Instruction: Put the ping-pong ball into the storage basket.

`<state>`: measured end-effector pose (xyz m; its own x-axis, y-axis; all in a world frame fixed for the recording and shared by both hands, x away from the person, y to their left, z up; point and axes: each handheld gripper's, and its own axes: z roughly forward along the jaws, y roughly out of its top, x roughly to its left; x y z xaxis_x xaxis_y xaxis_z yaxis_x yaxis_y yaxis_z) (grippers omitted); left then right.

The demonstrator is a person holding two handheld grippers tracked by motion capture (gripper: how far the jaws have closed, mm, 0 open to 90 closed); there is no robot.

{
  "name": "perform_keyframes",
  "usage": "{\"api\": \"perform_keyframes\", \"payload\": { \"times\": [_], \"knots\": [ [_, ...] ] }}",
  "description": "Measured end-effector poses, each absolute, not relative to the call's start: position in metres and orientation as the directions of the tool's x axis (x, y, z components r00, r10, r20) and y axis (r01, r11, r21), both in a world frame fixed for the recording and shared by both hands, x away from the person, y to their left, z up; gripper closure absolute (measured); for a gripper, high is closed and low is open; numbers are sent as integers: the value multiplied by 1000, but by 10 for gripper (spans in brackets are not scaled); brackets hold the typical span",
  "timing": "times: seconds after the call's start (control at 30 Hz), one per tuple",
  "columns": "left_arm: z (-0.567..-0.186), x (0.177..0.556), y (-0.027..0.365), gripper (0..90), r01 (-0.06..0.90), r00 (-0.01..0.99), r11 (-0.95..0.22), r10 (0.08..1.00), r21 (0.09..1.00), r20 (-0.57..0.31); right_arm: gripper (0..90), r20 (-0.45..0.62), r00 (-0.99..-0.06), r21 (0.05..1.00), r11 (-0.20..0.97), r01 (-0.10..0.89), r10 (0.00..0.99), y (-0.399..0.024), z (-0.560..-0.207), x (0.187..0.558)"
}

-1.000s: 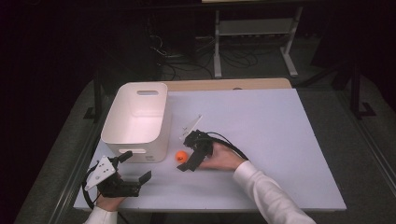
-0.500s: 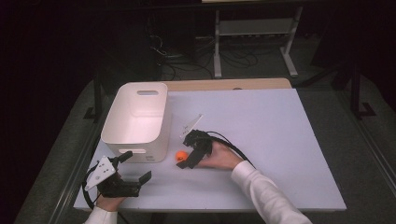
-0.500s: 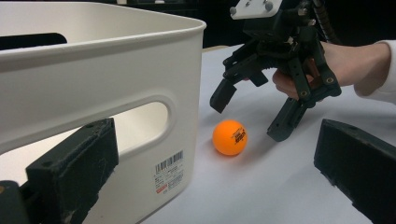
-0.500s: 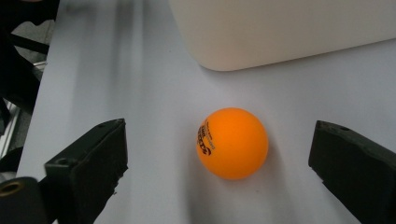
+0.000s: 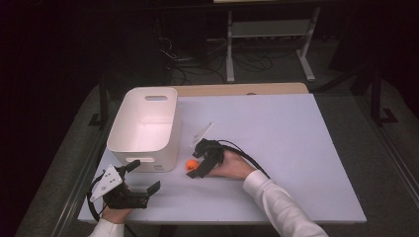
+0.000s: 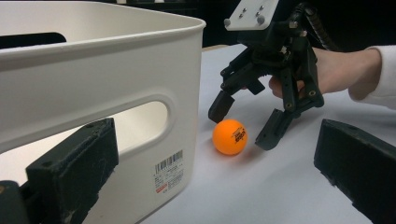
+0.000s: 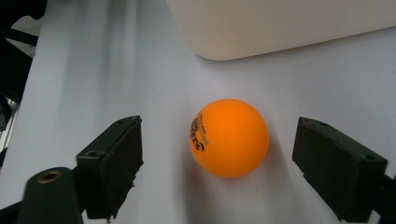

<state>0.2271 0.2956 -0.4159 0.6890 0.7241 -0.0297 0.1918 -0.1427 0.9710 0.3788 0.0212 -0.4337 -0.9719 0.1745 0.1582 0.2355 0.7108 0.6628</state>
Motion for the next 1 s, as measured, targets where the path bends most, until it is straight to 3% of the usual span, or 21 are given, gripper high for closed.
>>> {"api": "perform_keyframes", "payload": {
  "times": [0.3,0.67,1.0],
  "knots": [
    [-416,227,295,0,192,690,-137,723,972,-34,347,177,-974,680,698,225,141,22,-435,380],
    [-416,227,295,0,192,691,-139,722,972,-33,486,160,-980,670,716,196,118,26,-439,378],
    [-416,227,295,0,191,692,-137,721,972,-34,492,179,-978,671,713,203,109,23,-434,378]
  ]
}}
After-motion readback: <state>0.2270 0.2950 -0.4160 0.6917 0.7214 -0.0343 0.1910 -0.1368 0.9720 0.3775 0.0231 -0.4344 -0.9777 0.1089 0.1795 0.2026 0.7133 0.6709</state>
